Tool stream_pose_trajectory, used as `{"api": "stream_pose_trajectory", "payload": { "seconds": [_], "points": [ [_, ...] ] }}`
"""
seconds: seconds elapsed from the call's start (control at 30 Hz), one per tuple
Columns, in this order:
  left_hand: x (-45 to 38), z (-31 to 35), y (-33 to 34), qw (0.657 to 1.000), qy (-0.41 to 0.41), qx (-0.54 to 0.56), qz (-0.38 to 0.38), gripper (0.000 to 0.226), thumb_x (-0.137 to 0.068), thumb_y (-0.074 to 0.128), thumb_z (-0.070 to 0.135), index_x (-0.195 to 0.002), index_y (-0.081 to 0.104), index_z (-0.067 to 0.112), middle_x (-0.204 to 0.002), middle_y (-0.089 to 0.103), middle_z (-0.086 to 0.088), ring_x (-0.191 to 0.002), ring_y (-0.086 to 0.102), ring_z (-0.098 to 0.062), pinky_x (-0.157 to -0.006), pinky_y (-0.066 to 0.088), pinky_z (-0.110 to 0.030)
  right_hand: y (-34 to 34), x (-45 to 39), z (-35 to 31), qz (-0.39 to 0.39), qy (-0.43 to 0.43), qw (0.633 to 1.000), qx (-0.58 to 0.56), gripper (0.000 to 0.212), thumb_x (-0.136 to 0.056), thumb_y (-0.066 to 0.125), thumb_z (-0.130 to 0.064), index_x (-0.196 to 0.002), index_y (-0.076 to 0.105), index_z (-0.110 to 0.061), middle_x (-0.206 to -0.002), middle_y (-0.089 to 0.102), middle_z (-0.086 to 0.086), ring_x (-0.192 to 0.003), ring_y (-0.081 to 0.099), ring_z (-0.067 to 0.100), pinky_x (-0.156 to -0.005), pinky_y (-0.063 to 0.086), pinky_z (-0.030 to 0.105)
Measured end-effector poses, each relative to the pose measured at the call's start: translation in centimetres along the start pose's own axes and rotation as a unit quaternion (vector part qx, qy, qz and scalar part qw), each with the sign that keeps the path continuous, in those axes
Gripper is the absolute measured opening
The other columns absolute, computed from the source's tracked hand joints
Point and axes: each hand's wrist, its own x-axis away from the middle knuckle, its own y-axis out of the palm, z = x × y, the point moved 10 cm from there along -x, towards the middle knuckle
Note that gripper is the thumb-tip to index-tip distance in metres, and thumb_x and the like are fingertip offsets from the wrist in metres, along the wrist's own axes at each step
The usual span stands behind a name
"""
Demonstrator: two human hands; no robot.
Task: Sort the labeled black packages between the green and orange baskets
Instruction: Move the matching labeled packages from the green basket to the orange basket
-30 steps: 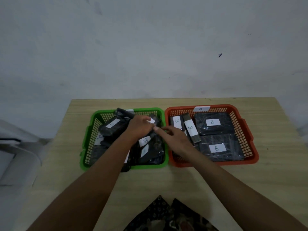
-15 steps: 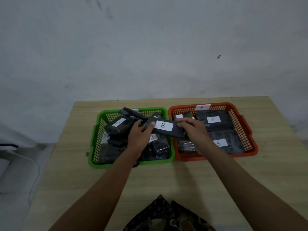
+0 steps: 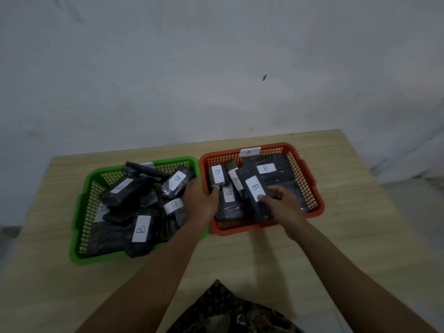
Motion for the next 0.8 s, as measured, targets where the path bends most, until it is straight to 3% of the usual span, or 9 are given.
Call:
{"api": "stream_pose_trajectory", "payload": {
  "seconds": [0.07, 0.2, 0.23, 0.3, 0.33, 0.4, 0.47, 0.6, 0.8],
  "points": [
    [-0.2, -1.0, 1.2, 0.999, -0.021, -0.021, -0.017, 0.037, -0.087, 0.066, 0.026, -0.121, 0.058, 0.016, -0.119, 0.063, -0.008, -0.111, 0.058, -0.028, -0.096, 0.048, -0.047, -1.4, -1.7, 0.5, 0.046, 0.0, 0.999, 0.01, 0.02, -0.084, 0.075, -0.016, -0.1, 0.064, -0.021, -0.1, 0.069, -0.004, -0.089, 0.065, 0.01, -0.07, 0.051, 0.021],
    [-0.5, -1.3, 1.8, 0.999, -0.01, -0.045, 0.014, 0.027, -0.088, 0.061, 0.013, -0.115, 0.058, 0.01, -0.113, 0.064, -0.011, -0.109, 0.058, -0.03, -0.097, 0.047, -0.048, -1.4, -5.3, 0.5, 0.062, -0.003, 0.996, 0.061, 0.018, -0.087, 0.071, -0.02, -0.101, 0.062, -0.025, -0.088, 0.064, -0.014, -0.077, 0.058, -0.005, -0.052, 0.039, 0.003],
    [-0.6, -1.2, 1.7, 0.998, -0.004, -0.053, 0.027, 0.023, -0.088, 0.06, 0.011, -0.11, 0.058, 0.009, -0.11, 0.064, -0.011, -0.107, 0.058, -0.03, -0.095, 0.047, -0.047, -1.2, -6.2, 0.6, 0.06, -0.001, 0.996, 0.068, 0.018, -0.088, 0.07, -0.02, -0.103, 0.062, -0.025, -0.089, 0.064, -0.014, -0.08, 0.06, -0.002, -0.055, 0.043, 0.004],
    [-0.5, -1.1, 1.6, 0.997, 0.004, -0.061, 0.049, 0.017, -0.088, 0.057, 0.007, -0.104, 0.059, 0.008, -0.103, 0.066, -0.01, -0.101, 0.06, -0.029, -0.091, 0.049, -0.042, -0.4, -7.9, 0.7, 0.05, 0.005, 0.996, 0.08, 0.021, -0.089, 0.067, -0.019, -0.108, 0.061, -0.023, -0.099, 0.069, -0.006, -0.091, 0.065, 0.012, -0.074, 0.056, 0.025],
    [-0.5, -1.1, 1.5, 0.996, 0.007, -0.061, 0.058, 0.016, -0.088, 0.056, 0.006, -0.103, 0.06, 0.009, -0.101, 0.067, -0.009, -0.098, 0.061, -0.028, -0.089, 0.049, -0.038, 0.1, -8.6, 0.8, 0.044, 0.01, 0.995, 0.09, 0.023, -0.089, 0.066, -0.018, -0.111, 0.06, -0.023, -0.105, 0.07, -0.002, -0.095, 0.065, 0.017, -0.082, 0.057, 0.036],
    [-0.4, -1.0, 1.3, 0.995, 0.012, -0.068, 0.071, 0.017, -0.088, 0.055, 0.004, -0.102, 0.061, 0.012, -0.098, 0.068, -0.006, -0.094, 0.062, -0.025, -0.084, 0.049, -0.033, 1.0, -9.4, 0.7, 0.036, 0.014, 0.994, 0.1, 0.028, -0.09, 0.065, -0.017, -0.116, 0.059, -0.023, -0.11, 0.07, 0.001, -0.096, 0.064, 0.019, -0.086, 0.057, 0.044],
    [-0.4, -1.0, 1.3, 0.993, 0.017, -0.081, 0.082, 0.015, -0.087, 0.056, 0.005, -0.099, 0.061, 0.014, -0.094, 0.069, -0.004, -0.09, 0.062, -0.022, -0.08, 0.048, -0.031, 1.9, -9.7, 0.7, 0.025, 0.0, 0.994, 0.103, 0.028, -0.089, 0.066, -0.017, -0.116, 0.06, -0.024, -0.107, 0.07, -0.001, -0.095, 0.064, 0.017, -0.086, 0.057, 0.043],
    [-0.4, -1.0, 1.0, 0.991, 0.019, -0.092, 0.099, 0.013, -0.086, 0.058, 0.007, -0.095, 0.061, 0.017, -0.089, 0.068, 0.001, -0.082, 0.058, -0.014, -0.078, 0.047, -0.027, 3.6, -9.1, 0.8, -0.009, -0.045, 0.987, 0.154, 0.026, -0.09, 0.064, -0.021, -0.116, 0.065, -0.018, -0.107, 0.07, -0.002, -0.088, 0.057, 0.008, -0.075, 0.042, 0.017],
    [-0.5, -0.9, 0.9, 0.997, 0.016, -0.052, 0.056, 0.015, -0.087, 0.06, 0.007, -0.099, 0.065, 0.015, -0.091, 0.068, 0.002, -0.085, 0.061, -0.013, -0.081, 0.049, -0.028, 4.4, -7.4, -0.3, -0.001, -0.095, 0.974, 0.206, 0.029, -0.092, 0.06, -0.024, -0.119, 0.062, -0.014, -0.115, 0.065, 0.004, -0.109, 0.059, 0.022, -0.087, 0.045, 0.031]
  ]
}}
